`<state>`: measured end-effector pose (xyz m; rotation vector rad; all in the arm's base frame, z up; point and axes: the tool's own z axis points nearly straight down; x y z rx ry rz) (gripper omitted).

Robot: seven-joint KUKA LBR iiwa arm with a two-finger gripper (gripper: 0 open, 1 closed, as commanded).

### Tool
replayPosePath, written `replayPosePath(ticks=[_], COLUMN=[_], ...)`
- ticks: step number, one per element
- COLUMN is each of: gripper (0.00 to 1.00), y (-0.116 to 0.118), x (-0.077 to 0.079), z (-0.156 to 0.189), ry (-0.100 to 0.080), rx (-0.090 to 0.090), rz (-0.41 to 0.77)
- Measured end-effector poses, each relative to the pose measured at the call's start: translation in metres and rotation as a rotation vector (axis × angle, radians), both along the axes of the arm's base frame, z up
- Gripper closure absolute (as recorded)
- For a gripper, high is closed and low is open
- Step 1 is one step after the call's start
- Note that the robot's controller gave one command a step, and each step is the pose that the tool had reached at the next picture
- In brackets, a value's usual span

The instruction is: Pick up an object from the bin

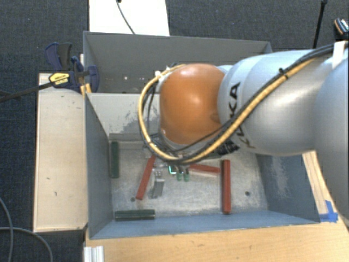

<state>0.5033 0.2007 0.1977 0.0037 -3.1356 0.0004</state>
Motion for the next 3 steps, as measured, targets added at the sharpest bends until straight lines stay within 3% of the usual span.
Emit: replayPosePath(ticks=[1,2,3], gripper=[0.0,0.0,0.0], y=[-0.009,-0.073,-0.096], x=[0.026,0.085,0.035], z=[-0.13,-0.126,-0.128], ry=[-0.001,-0.013,-0.004], rx=[-0.001,-0.002,0.0], rz=[-0.271,-0.058,0.08])
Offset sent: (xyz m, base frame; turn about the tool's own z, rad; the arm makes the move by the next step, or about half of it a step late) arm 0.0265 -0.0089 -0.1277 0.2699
